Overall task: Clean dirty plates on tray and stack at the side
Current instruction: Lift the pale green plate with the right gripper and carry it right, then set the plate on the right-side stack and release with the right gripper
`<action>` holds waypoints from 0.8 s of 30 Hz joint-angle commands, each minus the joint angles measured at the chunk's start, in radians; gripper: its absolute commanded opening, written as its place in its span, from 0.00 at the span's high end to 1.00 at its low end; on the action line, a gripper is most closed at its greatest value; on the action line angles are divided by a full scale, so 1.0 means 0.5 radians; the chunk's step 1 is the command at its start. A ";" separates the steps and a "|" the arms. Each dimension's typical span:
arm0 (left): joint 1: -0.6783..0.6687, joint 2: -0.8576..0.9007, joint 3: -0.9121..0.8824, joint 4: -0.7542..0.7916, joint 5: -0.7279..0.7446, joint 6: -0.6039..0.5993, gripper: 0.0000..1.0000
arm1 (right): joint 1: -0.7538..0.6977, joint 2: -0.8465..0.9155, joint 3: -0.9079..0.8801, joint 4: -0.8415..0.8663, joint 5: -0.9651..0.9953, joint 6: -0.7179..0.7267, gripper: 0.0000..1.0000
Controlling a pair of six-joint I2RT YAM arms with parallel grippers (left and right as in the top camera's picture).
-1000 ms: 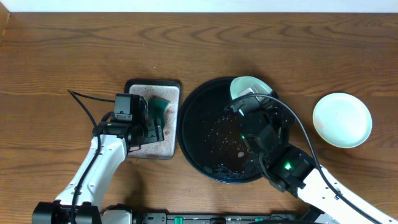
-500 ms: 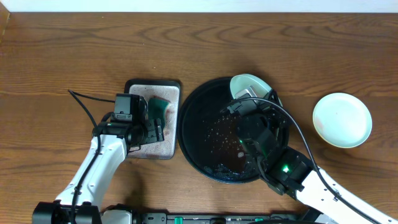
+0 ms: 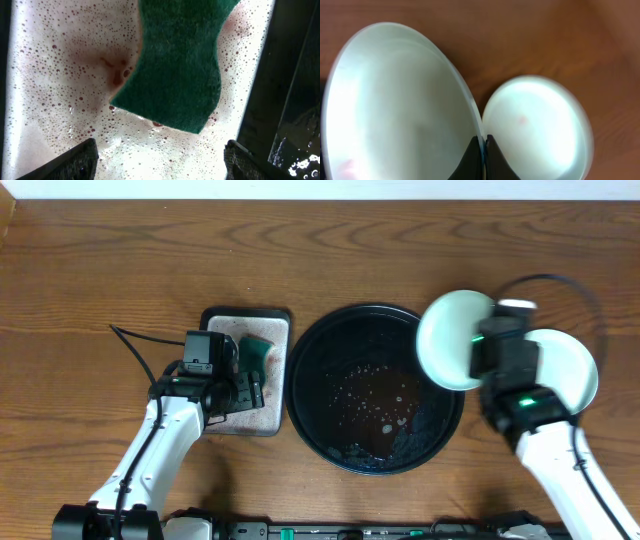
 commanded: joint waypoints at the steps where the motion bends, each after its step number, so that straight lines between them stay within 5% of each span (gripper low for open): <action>1: 0.008 0.003 0.025 -0.004 0.005 -0.027 0.19 | -0.484 0.011 0.019 -0.063 -0.829 0.513 0.99; 10: 0.008 0.003 0.025 -0.003 0.006 -0.027 0.19 | -1.289 0.111 0.013 -0.246 -1.009 0.820 0.99; 22: 0.008 0.003 0.025 -0.003 0.005 -0.027 0.19 | -1.615 0.270 0.004 -0.243 -1.029 0.826 0.97; 24: 0.008 0.003 0.025 -0.002 0.005 -0.027 0.19 | -1.627 0.303 0.004 -0.207 -1.066 0.839 0.33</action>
